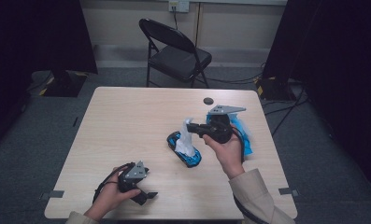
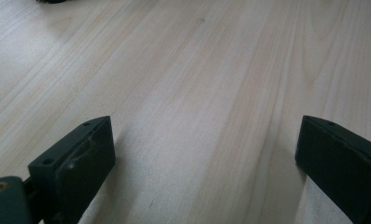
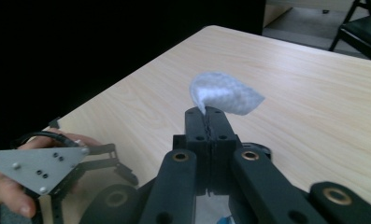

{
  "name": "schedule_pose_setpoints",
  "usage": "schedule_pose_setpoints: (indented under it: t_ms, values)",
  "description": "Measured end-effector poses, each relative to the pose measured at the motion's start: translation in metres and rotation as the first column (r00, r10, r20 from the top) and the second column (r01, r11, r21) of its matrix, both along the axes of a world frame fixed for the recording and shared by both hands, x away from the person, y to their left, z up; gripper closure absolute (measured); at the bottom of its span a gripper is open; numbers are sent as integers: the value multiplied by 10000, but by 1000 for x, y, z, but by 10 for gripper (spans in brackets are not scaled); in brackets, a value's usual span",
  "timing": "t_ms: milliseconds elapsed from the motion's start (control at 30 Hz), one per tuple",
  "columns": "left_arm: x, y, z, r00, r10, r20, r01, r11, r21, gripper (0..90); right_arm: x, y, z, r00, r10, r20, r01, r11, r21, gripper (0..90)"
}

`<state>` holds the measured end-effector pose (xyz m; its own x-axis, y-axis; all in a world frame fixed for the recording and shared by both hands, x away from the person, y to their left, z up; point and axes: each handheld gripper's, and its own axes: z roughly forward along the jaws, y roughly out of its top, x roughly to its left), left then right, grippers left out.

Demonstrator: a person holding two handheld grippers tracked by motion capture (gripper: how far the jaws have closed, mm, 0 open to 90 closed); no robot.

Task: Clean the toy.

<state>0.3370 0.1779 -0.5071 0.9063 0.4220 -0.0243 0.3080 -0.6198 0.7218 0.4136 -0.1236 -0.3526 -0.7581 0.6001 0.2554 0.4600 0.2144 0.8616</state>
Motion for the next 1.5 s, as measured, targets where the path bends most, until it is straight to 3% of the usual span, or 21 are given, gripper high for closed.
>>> schedule_pose_setpoints:
  t_ms: [300,533,867,1100,1500]
  values:
    - [0,0,0,10000,-5,2,5,10000,3,43,-11,28,-17,9967,769,-265,-764,9969,179,898]
    - [0,0,0,10000,0,1,0,10000,2,43,-25,51,-33,9888,1466,-296,-1464,9892,72,898]
    - [0,0,0,10000,-4,5,4,10000,8,42,-39,75,-68,9757,2114,-570,-2113,9774,69,896]
    - [0,0,0,10000,-29,6,29,10000,46,43,-45,79,-90,9712,2271,-724,-2294,9730,-257,895]
    - [0,0,0,10000,-12,-5,12,10000,27,42,-47,68,-115,9737,2128,-813,-2171,9749,-483,892]
